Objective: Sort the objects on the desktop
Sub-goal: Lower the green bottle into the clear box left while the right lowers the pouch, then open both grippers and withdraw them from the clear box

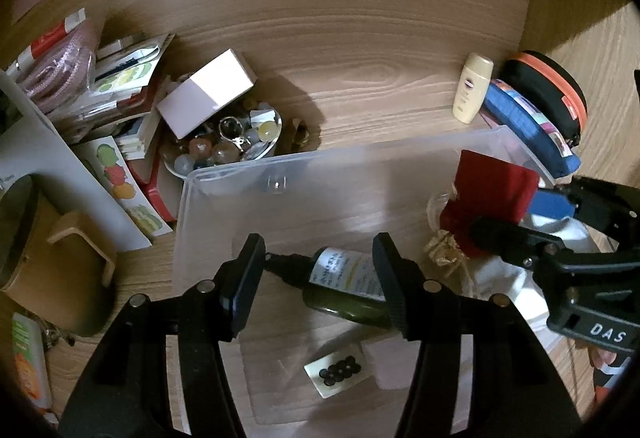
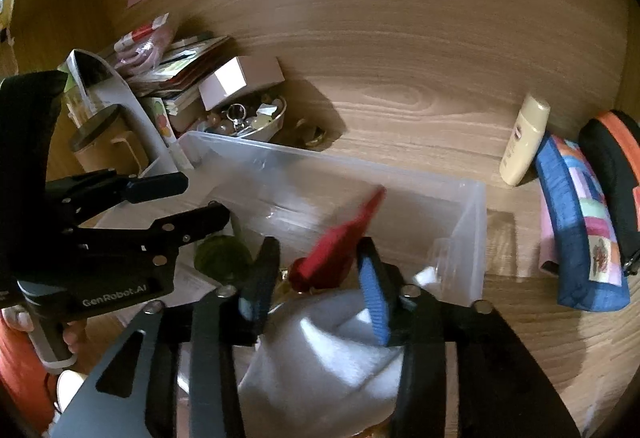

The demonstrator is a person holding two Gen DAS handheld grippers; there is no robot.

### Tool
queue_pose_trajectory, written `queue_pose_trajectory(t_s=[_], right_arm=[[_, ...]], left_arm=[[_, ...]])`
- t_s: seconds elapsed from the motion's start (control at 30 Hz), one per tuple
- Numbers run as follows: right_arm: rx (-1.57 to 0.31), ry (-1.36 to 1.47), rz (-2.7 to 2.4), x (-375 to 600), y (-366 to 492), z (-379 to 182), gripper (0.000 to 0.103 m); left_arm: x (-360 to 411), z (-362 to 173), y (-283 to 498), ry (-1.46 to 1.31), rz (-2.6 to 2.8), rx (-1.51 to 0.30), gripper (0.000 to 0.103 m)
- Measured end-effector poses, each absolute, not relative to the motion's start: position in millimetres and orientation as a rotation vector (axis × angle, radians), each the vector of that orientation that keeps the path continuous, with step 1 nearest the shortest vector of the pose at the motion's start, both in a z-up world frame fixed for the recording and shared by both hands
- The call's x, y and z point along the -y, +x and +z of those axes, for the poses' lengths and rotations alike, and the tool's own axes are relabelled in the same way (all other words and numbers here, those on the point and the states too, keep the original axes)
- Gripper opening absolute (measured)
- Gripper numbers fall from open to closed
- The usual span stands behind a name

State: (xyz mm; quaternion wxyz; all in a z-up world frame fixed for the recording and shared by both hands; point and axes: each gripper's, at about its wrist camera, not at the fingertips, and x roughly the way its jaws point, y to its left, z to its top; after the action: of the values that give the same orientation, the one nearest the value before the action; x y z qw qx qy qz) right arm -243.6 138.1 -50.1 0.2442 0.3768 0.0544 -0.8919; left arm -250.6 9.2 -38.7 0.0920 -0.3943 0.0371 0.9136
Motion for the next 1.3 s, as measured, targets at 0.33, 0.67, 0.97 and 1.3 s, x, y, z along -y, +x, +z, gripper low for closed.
queue_pose_trajectory(t_s=[0.33, 0.67, 0.97, 1.3], right_arm=[[-0.158, 0.941, -2.465, -143.6, -234.5, -33.8, 0.056], [-0.178, 0.892, -2.5, -146.5, -220.3, -14.8, 0.078], [-0.108, 0.937, -2.47, -157.9, -202.4, -8.2, 0.082], [-0.094, 0.876, -2.505, -167.6, -164.5, 9.5, 0.083]], left_arm=[[-11.5, -33.7, -244.6, -1.144, 2.725, -0.13, 0.068], [-5.1, -15.4, -230.7, -1.094, 2.774, -0.118, 0.083], [0.5, 0.4, -204.6, -1.046, 2.825, -0.15, 0.09], [9.4, 17.7, -170.3, -0.994, 2.881, -0.122, 0.095]])
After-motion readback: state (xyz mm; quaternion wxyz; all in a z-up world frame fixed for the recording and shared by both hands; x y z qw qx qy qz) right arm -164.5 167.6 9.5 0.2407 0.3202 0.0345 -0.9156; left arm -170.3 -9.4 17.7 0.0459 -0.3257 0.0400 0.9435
